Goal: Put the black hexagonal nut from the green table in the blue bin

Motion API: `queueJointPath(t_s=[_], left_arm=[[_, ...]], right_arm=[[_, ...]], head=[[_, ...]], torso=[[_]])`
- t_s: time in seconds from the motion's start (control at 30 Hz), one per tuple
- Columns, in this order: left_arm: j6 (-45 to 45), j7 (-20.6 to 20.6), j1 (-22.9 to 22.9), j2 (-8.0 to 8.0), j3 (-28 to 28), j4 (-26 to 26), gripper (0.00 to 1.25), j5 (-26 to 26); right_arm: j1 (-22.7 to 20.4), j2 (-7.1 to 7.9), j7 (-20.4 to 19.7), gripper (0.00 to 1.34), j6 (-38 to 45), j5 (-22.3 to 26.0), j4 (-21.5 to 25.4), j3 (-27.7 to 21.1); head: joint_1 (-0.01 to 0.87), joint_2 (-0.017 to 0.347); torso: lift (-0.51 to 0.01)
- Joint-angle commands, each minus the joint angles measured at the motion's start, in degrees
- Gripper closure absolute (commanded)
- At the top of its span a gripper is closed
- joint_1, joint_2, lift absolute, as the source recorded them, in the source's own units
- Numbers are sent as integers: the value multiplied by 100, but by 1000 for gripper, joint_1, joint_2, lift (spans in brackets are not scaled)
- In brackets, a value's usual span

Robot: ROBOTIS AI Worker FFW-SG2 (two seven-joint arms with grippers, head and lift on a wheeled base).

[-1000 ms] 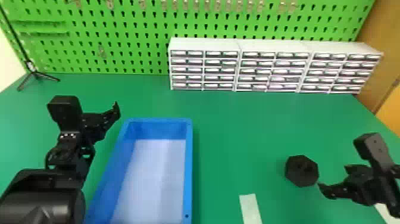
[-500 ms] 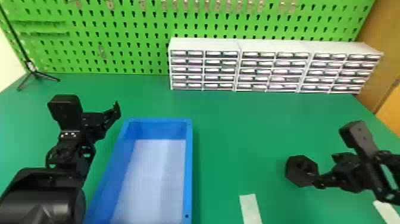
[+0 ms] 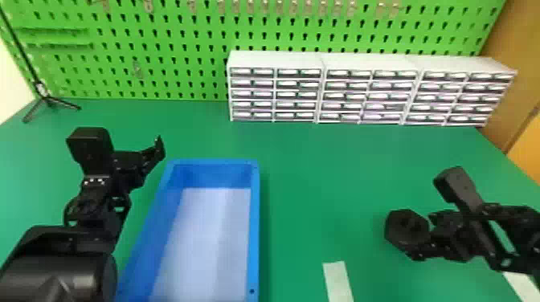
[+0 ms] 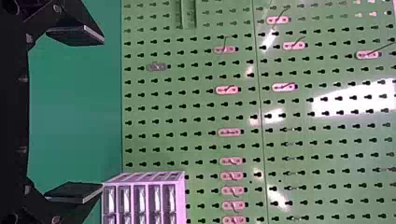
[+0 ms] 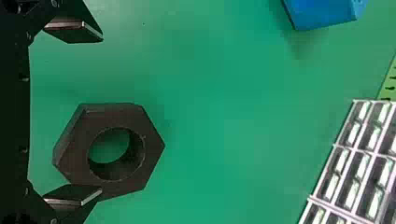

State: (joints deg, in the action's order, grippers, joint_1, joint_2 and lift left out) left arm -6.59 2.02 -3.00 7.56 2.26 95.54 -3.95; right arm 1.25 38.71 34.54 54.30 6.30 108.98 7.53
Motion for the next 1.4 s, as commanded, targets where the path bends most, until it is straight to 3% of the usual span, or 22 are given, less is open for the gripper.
queueJointPath(t_s=[0.0,0.6,1.37], left_arm=[[0,0,-7,0,-15,-9,170,-9],[0,0,-25,0,-41,-26,170,-36],[9,0,-51,0,-50,-26,170,-53]], right_arm=[[261,-39,80,153,-7,-103,-210,275],[657,-197,334,156,-86,-226,-659,802],[701,-347,414,174,-174,-305,-993,732]], head=[[683,28],[683,28],[683,28]], torso=[[-96],[-96],[-96]])
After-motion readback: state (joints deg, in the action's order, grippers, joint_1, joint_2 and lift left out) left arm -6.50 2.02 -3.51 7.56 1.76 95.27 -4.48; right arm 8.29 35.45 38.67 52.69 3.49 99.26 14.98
